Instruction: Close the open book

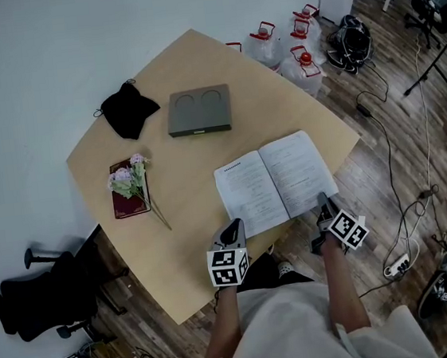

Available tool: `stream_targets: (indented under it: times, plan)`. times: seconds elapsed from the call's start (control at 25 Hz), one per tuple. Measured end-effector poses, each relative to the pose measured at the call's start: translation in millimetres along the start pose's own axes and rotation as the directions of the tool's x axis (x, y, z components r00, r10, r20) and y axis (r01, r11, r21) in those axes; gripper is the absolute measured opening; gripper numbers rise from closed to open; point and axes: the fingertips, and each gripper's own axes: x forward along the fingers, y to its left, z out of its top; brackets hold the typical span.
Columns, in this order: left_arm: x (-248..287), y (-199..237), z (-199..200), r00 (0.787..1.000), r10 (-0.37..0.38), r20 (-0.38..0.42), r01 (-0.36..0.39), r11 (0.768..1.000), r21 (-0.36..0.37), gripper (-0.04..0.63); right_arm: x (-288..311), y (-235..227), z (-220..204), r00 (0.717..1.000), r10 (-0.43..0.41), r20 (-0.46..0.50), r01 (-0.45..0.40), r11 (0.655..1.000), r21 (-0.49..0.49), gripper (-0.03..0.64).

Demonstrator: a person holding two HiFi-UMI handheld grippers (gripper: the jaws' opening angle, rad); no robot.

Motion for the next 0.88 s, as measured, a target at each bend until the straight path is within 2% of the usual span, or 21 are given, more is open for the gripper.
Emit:
stream_targets:
  times: [0.2, 0.64, 0.88]
  plan:
    - [-12, -1, -1, 1.000, 0.012, 0.009, -0.011, 1.000, -0.016, 0.023, -7, 9, 1, 1.000, 0.003, -0.007, -0.004, 0.998, -0.063, 0.043]
    - [-35, 16, 7, 0.997, 0.050, 0.051, -0.048, 0.999, -0.022, 0.023, -14, 22, -2, 1.000, 0.018, 0.006, -0.017, 0.992, -0.128, 0.043]
    - [-42, 24, 0, 0.997, 0.065, 0.047, -0.063, 0.997, -0.040, 0.023, -17, 29, -5, 1.000, 0.023, -0.009, -0.024, 0.985, -0.173, 0.043]
